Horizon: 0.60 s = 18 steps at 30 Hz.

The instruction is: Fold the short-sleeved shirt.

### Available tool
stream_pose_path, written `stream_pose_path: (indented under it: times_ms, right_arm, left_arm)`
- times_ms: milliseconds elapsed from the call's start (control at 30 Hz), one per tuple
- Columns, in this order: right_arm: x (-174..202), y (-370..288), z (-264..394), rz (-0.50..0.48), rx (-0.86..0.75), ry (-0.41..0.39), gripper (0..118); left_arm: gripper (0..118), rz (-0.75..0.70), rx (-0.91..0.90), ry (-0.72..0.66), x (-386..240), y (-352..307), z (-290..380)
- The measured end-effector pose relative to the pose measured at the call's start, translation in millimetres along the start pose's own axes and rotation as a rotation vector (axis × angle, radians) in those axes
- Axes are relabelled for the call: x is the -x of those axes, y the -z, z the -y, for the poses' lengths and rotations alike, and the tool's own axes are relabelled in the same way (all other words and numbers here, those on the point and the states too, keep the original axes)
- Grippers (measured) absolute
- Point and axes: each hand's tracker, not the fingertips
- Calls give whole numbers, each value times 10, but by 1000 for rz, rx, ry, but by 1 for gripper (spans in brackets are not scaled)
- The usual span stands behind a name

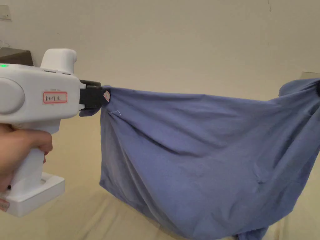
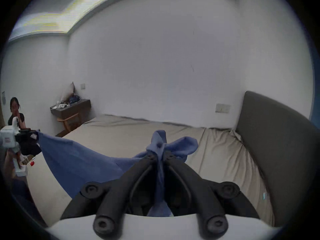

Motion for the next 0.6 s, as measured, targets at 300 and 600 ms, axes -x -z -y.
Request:
stream_pose_path:
  times_ms: [300,600]
  right_arm:
    - [-73,202,-680,57,-100,4,7]
    - [118,298,-1302,138,-209,-36,7]
  left_arm:
    - [15,-116,-85,3,339,385,-935]
    - [15,-203,-148,31,339,644,-1575]
